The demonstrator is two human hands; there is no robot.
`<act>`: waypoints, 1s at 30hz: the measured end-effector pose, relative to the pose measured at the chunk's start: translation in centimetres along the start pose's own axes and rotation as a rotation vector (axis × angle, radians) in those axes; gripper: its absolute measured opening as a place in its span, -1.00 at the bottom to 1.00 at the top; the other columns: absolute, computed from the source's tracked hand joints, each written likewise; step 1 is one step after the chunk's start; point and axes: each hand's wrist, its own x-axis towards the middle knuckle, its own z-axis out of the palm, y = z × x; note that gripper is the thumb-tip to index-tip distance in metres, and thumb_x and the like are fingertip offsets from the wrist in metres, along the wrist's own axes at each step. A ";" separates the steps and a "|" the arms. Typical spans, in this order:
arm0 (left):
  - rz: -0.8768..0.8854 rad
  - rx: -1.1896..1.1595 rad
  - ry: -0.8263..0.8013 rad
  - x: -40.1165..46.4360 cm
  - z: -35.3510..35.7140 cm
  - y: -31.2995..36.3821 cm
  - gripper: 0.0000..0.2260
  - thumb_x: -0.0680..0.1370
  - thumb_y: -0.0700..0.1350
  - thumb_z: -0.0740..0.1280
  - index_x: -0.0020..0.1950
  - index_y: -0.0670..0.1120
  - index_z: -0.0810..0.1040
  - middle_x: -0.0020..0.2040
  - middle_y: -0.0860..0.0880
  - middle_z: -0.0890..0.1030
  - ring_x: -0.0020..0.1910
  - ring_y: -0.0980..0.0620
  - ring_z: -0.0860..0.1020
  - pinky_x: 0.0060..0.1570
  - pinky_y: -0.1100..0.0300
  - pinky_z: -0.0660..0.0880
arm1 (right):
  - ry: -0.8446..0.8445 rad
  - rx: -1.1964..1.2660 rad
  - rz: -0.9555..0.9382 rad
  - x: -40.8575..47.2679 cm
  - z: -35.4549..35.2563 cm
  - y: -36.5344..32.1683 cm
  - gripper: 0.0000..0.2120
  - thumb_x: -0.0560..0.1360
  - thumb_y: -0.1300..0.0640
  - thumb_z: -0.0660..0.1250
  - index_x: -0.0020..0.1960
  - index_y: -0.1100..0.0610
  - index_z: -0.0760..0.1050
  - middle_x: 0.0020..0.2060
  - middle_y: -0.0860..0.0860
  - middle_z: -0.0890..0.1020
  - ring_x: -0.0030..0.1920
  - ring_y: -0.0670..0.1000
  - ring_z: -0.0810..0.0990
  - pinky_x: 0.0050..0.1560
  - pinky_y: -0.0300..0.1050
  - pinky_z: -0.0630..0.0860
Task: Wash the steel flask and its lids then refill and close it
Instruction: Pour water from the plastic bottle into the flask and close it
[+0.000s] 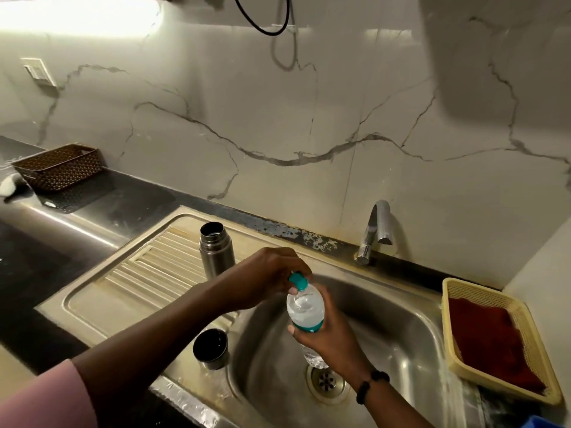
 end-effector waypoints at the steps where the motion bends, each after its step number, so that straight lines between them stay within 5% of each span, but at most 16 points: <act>1: -0.014 0.018 0.006 -0.3 0.3 -0.1 -0.73 0.60 -0.14 0.36 0.30 0.02 0.54 0.22 0.07 0.53 0.03 0.32 0.47 0.02 0.54 0.41 | -0.013 -0.005 -0.005 -0.1 0.2 0.0 -0.30 0.35 0.08 0.58 0.32 -0.22 0.28 0.12 -0.32 0.55 0.19 -0.28 0.51 0.09 -0.45 0.46; 6: -0.125 0.084 0.104 -1.7 2.3 -0.1 -0.73 0.63 0.03 0.27 0.27 -0.06 0.49 0.15 0.00 0.52 0.01 0.11 0.54 0.05 0.23 0.54 | -0.039 0.024 -0.013 -0.7 1.4 0.1 -0.33 0.37 0.13 0.57 0.32 -0.16 0.29 0.10 -0.41 0.52 0.18 -0.28 0.52 0.08 -0.43 0.48; 12: -0.462 -0.044 0.412 -3.1 3.7 0.1 -0.77 0.57 0.12 0.35 0.01 -0.02 0.46 -0.18 0.10 0.48 -0.24 0.11 0.50 -0.26 0.32 0.44 | -0.050 0.015 -0.011 -0.5 2.4 0.7 -0.33 0.37 0.16 0.57 0.30 -0.20 0.31 0.11 -0.32 0.56 0.19 -0.27 0.53 0.10 -0.44 0.46; 19: -0.564 -0.317 0.389 -7.8 5.5 -0.6 -0.91 0.56 -0.10 0.42 0.01 0.04 0.56 -0.14 0.11 0.62 -0.18 0.16 0.60 -0.10 0.22 0.57 | -0.029 0.018 0.015 -0.4 3.3 2.2 -0.35 0.35 0.17 0.58 0.30 -0.11 0.33 0.17 -0.16 0.59 0.18 -0.20 0.56 0.18 -0.28 0.53; 25: -0.715 -0.281 0.359 -13.7 9.5 -0.5 -0.70 0.49 -0.08 0.50 0.16 -0.01 0.50 0.03 0.10 0.57 -0.02 0.15 0.56 -0.03 0.23 0.55 | -0.064 0.031 0.003 -0.4 4.3 2.5 -0.34 0.36 0.19 0.58 0.32 -0.10 0.32 0.21 -0.14 0.58 0.22 -0.18 0.55 0.21 -0.26 0.52; 30: -0.784 -0.288 0.391 -17.5 11.6 -0.8 -0.75 0.48 -0.13 0.51 0.10 0.00 0.55 0.07 0.10 0.55 0.00 0.11 0.60 -0.02 0.25 0.60 | -0.099 0.042 -0.001 -0.5 5.2 2.3 -0.35 0.37 0.21 0.57 0.32 -0.06 0.33 0.19 -0.12 0.59 0.21 -0.15 0.57 0.22 -0.17 0.54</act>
